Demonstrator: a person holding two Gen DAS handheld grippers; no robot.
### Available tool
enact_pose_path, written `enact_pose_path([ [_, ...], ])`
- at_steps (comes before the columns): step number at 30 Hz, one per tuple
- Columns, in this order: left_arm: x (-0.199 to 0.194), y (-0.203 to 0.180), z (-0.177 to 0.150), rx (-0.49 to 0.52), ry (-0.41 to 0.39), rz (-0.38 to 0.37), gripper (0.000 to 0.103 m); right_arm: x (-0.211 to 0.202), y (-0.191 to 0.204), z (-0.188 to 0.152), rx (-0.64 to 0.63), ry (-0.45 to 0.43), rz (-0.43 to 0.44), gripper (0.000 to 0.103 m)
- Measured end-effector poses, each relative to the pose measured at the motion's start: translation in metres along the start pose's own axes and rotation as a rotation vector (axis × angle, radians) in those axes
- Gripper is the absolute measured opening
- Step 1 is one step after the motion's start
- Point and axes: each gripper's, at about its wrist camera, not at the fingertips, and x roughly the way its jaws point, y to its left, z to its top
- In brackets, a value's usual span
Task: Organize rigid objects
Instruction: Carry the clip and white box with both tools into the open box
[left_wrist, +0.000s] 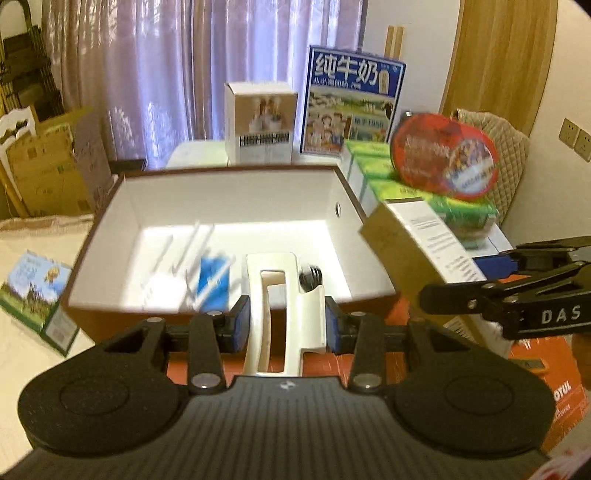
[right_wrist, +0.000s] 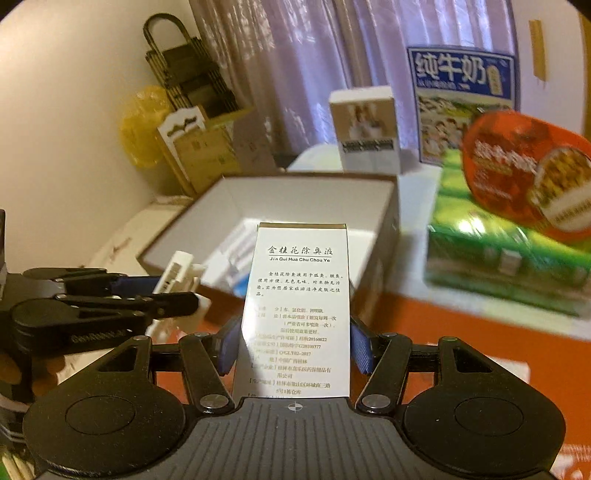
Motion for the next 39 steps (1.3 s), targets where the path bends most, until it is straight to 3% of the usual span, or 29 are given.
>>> enact_pose_path([
  [6,0.028,0.02,0.034,0.01,-0.002,0.004,0.035,0.032,0.008,0.037,0.014,-0.012,0.006,0.057],
  [15,0.085,0.044,0.067,0.046,0.056,0.002,0.035,0.091,-0.003,0.074,0.02,0.031,-0.059,0.057],
  [26,0.15,0.057,0.086,0.088,0.141,-0.016,0.035,0.149,-0.026,0.09,0.056,0.11,-0.147,0.057],
  [34,0.183,0.062,0.092,0.098,0.179,-0.022,0.035,0.176,-0.036,0.099,0.015,0.105,-0.23,0.057],
  [39,0.197,0.063,0.092,0.105,0.199,-0.03,0.035,0.181,-0.043,0.1,0.022,0.114,-0.222,0.057],
])
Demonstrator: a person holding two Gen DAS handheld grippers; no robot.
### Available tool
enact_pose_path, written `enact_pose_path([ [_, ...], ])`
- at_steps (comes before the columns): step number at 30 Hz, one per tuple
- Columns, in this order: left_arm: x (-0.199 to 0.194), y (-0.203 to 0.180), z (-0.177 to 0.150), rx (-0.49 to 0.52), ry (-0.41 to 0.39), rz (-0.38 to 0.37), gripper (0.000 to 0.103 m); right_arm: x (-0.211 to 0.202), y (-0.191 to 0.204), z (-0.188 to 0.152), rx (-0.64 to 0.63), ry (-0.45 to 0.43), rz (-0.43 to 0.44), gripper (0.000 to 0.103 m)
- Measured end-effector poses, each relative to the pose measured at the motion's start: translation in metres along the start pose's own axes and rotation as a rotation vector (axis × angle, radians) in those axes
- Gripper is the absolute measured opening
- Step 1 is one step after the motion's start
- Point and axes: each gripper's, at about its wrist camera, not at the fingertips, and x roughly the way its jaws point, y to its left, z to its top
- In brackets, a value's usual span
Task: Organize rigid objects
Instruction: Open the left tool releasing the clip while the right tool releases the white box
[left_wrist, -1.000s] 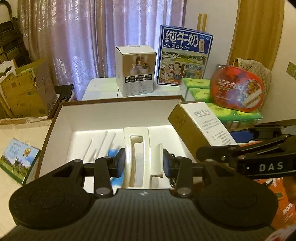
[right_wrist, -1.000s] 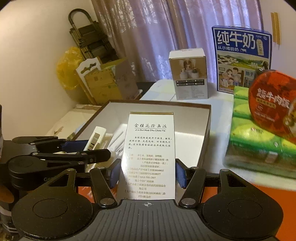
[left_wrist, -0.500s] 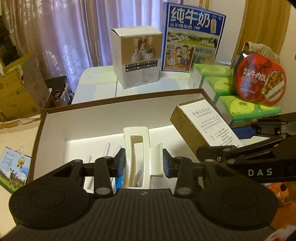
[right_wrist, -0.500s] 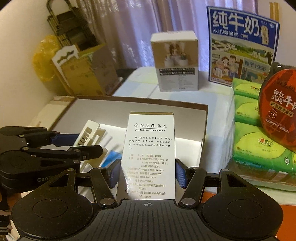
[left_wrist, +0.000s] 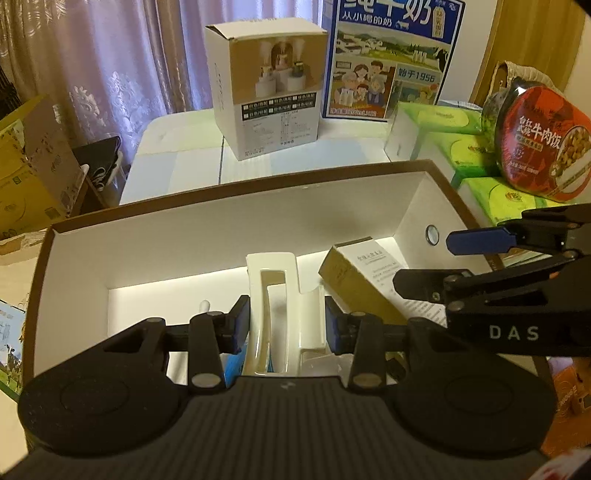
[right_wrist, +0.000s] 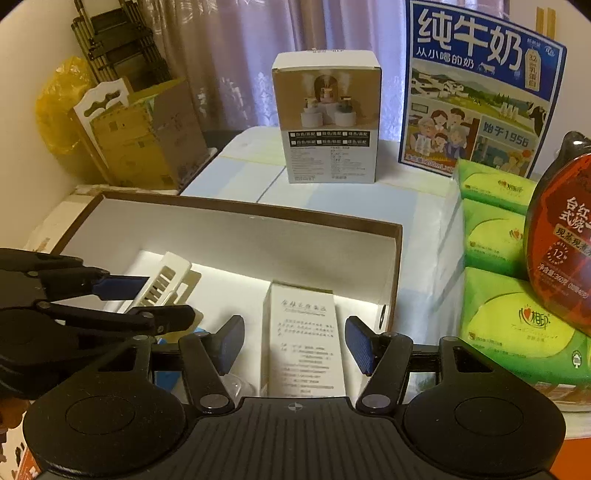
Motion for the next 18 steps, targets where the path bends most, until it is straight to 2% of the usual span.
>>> enact_pose_path([
  [7,0.011,0.0,0.004,0.015,0.004,-0.003,0.035,0.004,-0.001,0.0,-0.001,0.01,0.018,0.057],
  [8,0.011,0.0,0.005,0.02,-0.001,-0.001,0.037,0.004,-0.001,0.0,0.0,0.011,0.02,0.057],
  [12,0.009,0.0,0.004,0.032,-0.015,0.023,0.054,0.001,-0.003,0.001,0.002,0.008,0.027,0.058],
  [18,-0.001,0.004,0.002,0.023,-0.016,0.031,0.054,-0.007,0.001,-0.004,-0.016,0.008,0.056,0.059],
])
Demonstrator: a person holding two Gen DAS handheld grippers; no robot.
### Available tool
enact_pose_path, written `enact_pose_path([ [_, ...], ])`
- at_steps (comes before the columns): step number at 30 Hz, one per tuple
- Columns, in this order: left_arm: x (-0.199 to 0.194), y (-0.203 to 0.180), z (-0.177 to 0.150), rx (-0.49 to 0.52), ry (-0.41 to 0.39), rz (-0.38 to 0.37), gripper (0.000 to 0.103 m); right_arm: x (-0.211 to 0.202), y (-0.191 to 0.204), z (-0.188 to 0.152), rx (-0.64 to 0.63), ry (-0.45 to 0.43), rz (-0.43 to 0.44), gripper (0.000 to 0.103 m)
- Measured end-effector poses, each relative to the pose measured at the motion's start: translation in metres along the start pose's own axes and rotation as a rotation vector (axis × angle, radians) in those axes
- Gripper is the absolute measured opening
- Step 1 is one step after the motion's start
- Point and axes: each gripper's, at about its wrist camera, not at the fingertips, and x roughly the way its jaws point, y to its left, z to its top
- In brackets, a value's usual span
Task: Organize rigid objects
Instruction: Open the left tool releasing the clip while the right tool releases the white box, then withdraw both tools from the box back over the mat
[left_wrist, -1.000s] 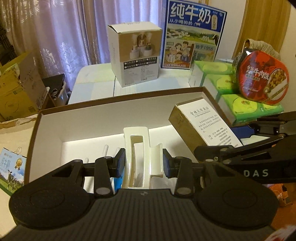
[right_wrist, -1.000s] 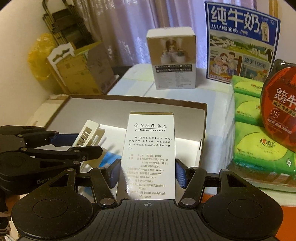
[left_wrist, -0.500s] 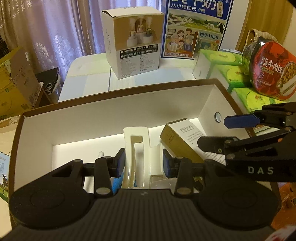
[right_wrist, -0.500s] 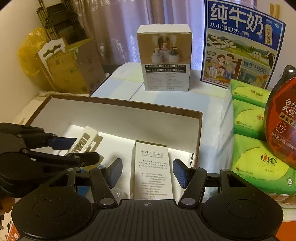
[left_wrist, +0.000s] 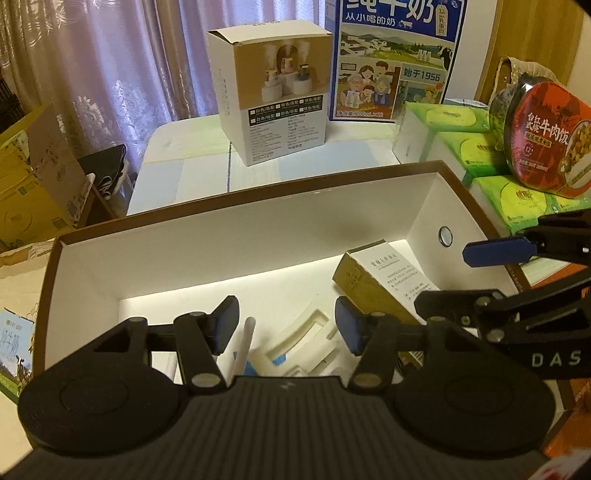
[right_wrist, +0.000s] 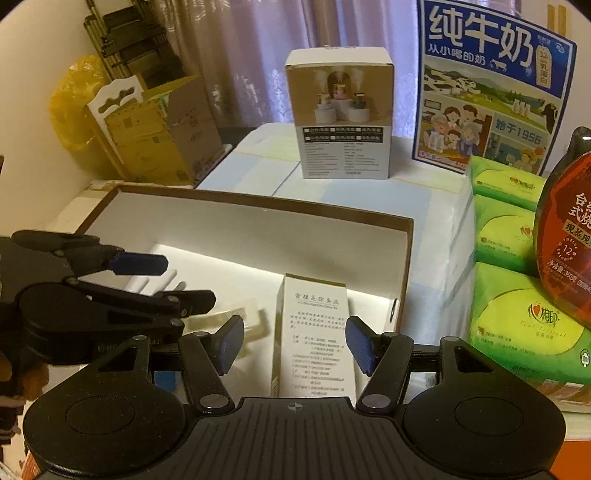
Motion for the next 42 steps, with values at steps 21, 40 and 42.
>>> enact_pose_path([
  [21,-0.072,-0.001,-0.025,-0.049,-0.044,0.018,0.054,-0.052,0.014,-0.026,0.024,-0.055,0.042,0.062],
  [40,-0.146,-0.03,-0.068,-0.073,-0.125,0.004,0.054,-0.119,0.021,-0.064,0.101,-0.131,0.069,0.062],
  [42,-0.153,-0.035,-0.074,-0.073,-0.129,0.003,0.054,-0.126,0.022,-0.07,0.104,-0.132,0.073,0.062],
])
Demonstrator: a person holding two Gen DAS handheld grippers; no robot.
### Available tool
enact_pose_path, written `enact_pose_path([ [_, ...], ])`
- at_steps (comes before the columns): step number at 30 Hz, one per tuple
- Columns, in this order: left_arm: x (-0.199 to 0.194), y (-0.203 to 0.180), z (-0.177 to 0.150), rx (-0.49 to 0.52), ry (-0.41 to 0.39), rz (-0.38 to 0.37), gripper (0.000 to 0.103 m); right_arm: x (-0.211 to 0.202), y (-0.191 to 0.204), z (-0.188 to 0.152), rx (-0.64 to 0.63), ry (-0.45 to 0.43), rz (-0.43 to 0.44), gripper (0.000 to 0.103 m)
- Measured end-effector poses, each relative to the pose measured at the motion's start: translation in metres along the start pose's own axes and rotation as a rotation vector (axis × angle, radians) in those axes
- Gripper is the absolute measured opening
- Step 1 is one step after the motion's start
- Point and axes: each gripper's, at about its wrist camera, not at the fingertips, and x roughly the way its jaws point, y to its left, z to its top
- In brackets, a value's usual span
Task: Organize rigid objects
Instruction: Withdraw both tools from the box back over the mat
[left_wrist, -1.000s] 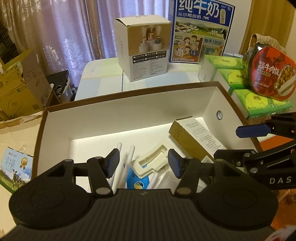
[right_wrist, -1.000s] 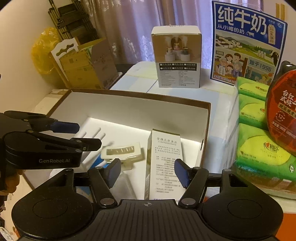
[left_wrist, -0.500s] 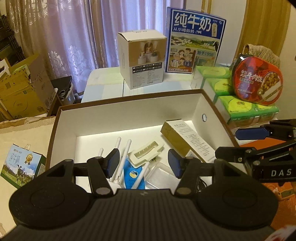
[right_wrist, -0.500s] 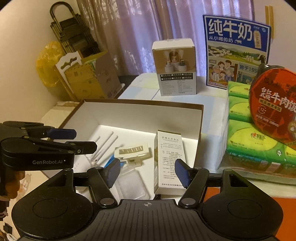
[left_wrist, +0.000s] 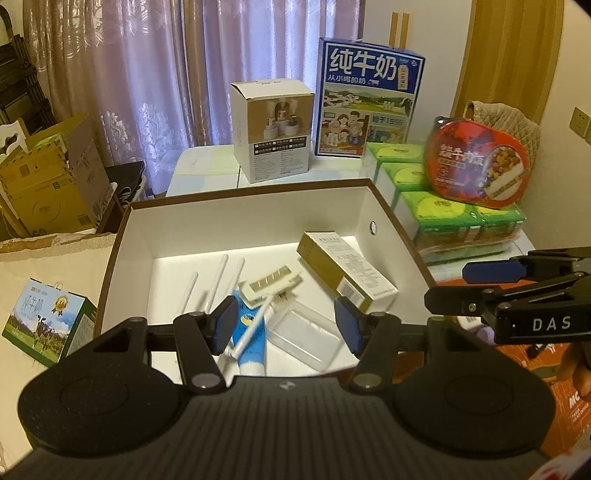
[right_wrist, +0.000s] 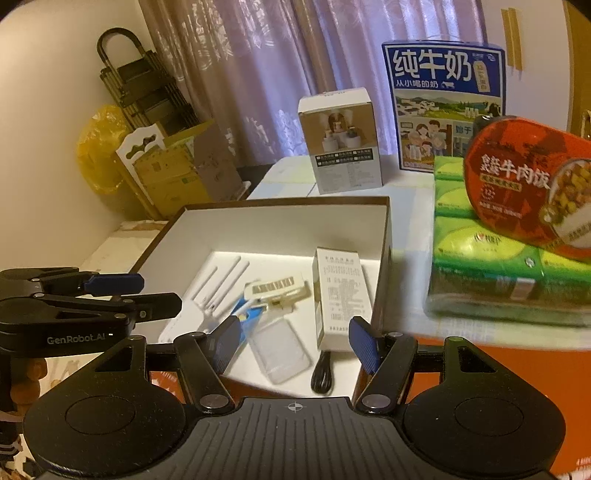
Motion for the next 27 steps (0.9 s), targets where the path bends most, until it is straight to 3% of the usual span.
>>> enact_pose_path([
  [9,-0.023,-0.023,-0.027,-0.017,0.009,-0.023,0.054,-0.033,0.001,-0.029,-0.006,-0.002,0.011,0.062],
  [27,-0.027,-0.074,-0.067,-0.03,0.078,-0.045,0.054,-0.066,-0.019,-0.077,-0.006,0.054,0.012,0.062],
])
